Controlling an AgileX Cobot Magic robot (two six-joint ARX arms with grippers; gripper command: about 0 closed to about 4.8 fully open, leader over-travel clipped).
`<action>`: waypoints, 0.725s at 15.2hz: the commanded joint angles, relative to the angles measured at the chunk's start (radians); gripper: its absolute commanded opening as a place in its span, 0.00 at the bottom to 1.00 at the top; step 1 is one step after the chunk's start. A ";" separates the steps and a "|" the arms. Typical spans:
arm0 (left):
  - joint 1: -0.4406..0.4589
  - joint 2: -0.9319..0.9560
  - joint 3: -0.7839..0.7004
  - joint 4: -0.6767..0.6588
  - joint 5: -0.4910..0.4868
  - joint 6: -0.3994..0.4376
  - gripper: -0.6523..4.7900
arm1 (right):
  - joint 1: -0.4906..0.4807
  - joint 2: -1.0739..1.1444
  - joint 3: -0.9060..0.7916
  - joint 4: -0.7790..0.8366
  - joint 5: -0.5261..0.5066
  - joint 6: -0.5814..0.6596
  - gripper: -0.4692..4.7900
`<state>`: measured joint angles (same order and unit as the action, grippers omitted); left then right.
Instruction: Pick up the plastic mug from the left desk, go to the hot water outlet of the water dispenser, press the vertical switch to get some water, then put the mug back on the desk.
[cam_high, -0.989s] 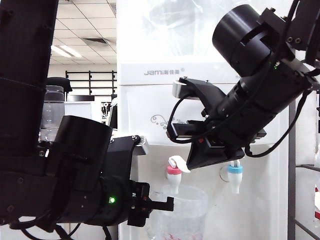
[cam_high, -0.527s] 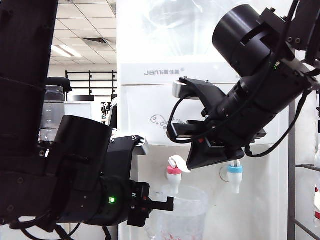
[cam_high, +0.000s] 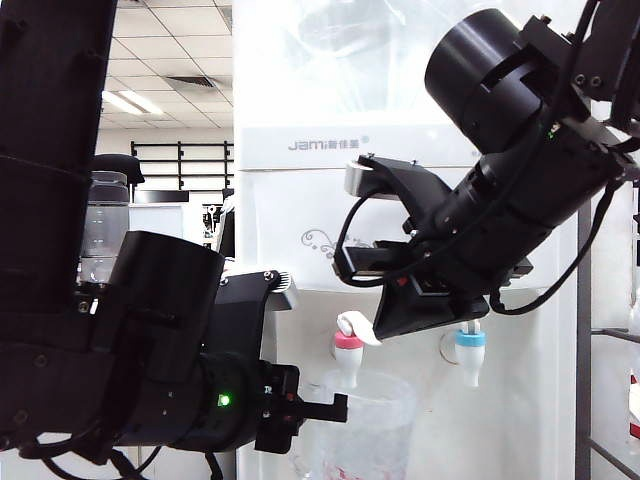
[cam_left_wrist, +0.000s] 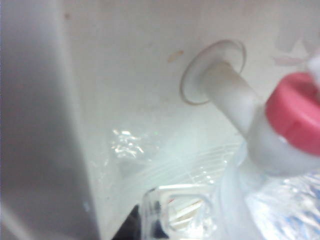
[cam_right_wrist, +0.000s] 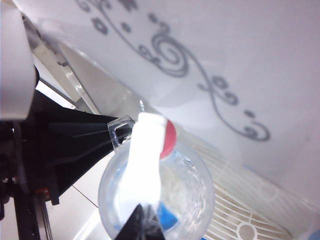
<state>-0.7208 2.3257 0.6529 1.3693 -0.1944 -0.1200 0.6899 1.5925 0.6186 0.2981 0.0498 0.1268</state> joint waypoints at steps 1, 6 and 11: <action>0.009 -0.018 0.019 0.067 -0.029 0.000 0.11 | 0.000 0.005 -0.003 -0.024 0.001 0.004 0.08; 0.009 -0.019 0.019 0.068 -0.029 0.000 0.11 | 0.001 -0.009 -0.003 0.036 0.002 0.004 0.08; 0.009 -0.019 0.019 0.067 -0.029 0.000 0.11 | 0.001 -0.122 -0.003 0.004 0.004 0.004 0.08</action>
<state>-0.7208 2.3257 0.6529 1.3689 -0.1940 -0.1196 0.6899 1.4944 0.6125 0.3119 0.0525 0.1268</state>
